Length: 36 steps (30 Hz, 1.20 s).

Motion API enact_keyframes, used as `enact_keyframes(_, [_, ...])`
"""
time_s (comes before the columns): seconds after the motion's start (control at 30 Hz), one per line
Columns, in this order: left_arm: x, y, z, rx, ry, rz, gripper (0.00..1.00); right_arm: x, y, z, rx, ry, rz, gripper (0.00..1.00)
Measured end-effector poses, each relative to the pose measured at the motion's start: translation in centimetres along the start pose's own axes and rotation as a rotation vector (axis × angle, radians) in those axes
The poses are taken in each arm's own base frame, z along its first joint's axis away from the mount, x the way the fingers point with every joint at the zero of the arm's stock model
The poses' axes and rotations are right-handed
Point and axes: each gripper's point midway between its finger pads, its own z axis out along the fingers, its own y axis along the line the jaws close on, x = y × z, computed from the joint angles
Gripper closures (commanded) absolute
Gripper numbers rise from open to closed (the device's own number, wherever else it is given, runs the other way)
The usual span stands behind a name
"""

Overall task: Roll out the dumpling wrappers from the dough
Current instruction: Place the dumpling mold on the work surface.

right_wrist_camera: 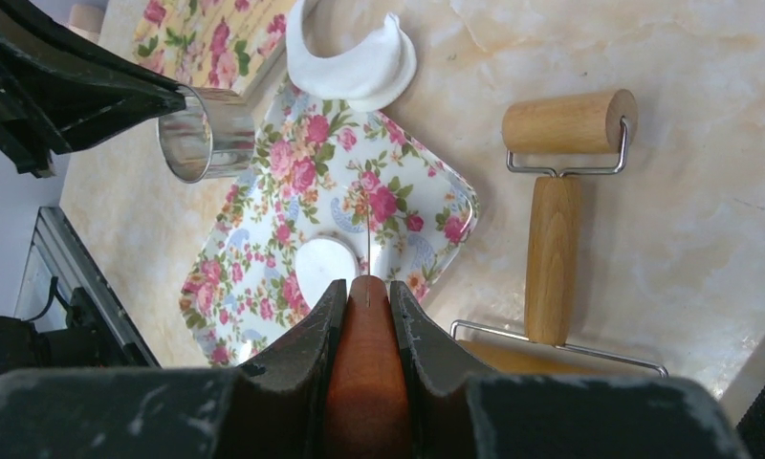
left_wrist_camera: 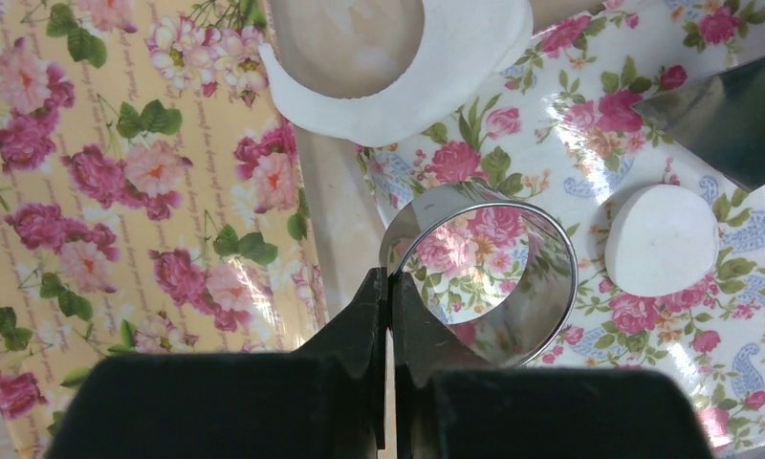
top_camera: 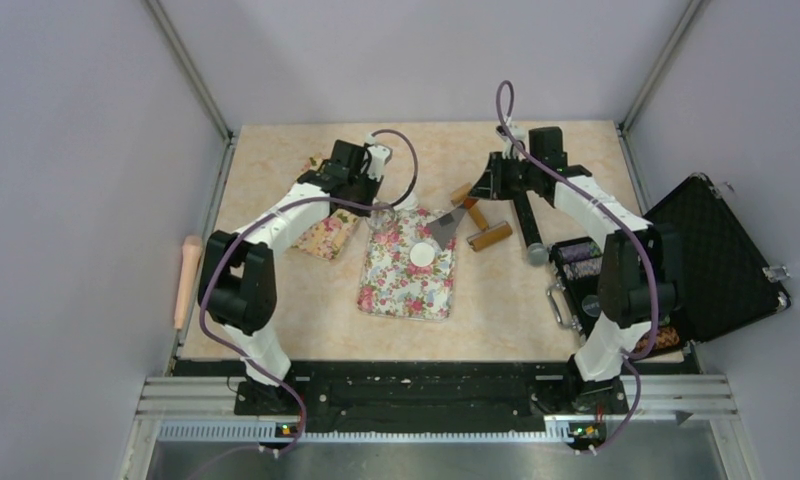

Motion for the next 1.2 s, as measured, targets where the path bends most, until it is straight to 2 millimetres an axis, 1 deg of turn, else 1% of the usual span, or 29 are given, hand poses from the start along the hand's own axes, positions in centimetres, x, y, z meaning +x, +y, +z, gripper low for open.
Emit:
enact_keyframes(0.27, [0.3, -0.1, 0.0, 0.023, 0.0, 0.034, 1.0, 1.2, -0.9, 0.3, 0.024, 0.025, 0.002, 1.0])
enact_keyframes(0.33, [0.3, 0.2, 0.0, 0.029, -0.003, 0.02, 1.0, 1.8, -1.0, 0.4, 0.021, 0.037, 0.015, 1.0])
enact_keyframes(0.5, [0.9, 0.3, 0.1, 0.069, 0.003, -0.04, 1.0, 2.1, -0.8, 0.5, 0.006, 0.042, 0.026, 1.0])
enact_keyframes(0.67, [1.5, -0.1, 1.1, 0.096, 0.021, -0.085, 1.0, 2.8, -0.6, 0.7, -0.015, 0.048, 0.051, 1.0])
enact_keyframes(0.87, [3.5, -1.0, 2.3, 0.134, 0.073, -0.117, 1.0, 3.5, -0.7, 0.8, -0.049, 0.049, 0.113, 1.0])
enact_keyframes(1.2, [4.5, -2.3, 2.6, 0.195, 0.088, -0.16, 1.0, 4.7, -2.1, 1.1, -0.098, 0.03, 0.3, 1.0])
